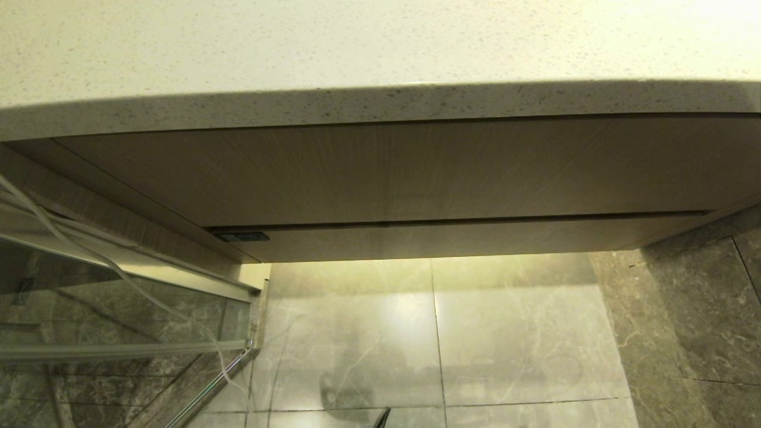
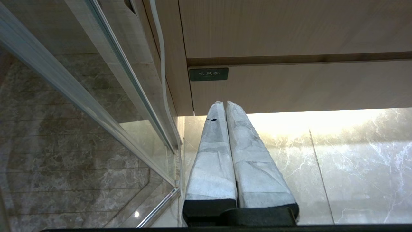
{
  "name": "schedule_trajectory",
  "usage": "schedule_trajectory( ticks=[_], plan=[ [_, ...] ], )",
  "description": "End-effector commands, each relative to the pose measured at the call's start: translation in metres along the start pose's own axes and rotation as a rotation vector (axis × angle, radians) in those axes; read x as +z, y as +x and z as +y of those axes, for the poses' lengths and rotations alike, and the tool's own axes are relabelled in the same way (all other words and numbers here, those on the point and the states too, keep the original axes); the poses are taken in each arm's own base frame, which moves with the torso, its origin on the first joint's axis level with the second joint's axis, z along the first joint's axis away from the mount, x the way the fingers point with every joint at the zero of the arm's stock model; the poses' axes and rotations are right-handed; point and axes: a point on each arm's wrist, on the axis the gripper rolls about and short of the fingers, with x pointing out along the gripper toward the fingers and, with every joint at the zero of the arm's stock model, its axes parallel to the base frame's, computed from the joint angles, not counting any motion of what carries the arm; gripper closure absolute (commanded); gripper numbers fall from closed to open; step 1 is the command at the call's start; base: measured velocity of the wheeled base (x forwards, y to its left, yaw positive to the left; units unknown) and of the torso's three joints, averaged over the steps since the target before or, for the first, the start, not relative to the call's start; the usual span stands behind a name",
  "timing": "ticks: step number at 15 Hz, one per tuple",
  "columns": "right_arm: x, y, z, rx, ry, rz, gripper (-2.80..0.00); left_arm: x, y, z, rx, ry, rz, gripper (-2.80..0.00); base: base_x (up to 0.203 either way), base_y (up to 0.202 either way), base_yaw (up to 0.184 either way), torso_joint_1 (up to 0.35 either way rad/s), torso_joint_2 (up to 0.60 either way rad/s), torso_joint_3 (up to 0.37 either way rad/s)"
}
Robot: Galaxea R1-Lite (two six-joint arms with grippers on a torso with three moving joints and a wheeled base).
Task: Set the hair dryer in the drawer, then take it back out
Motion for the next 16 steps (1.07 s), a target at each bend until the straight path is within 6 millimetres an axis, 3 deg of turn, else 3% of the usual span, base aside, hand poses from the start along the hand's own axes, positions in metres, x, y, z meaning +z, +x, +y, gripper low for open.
schedule_trajectory(
  ticks=[1,16],
  plan=[
    [-0.0005,0.0002,0.0,-0.002,0.008,0.004,0.0,-0.0115,0.0011,0.0001,0.001,-0.001,0.038,0.0,0.0,0.0,0.0,0.0,0.0,0.0],
    [-0.0007,0.0002,0.0,-0.002,0.025,0.005,0.0,-0.0115,0.0011,0.0001,0.001,-0.001,0.038,0.0,0.0,0.0,0.0,0.0,0.0,0.0]
  ],
)
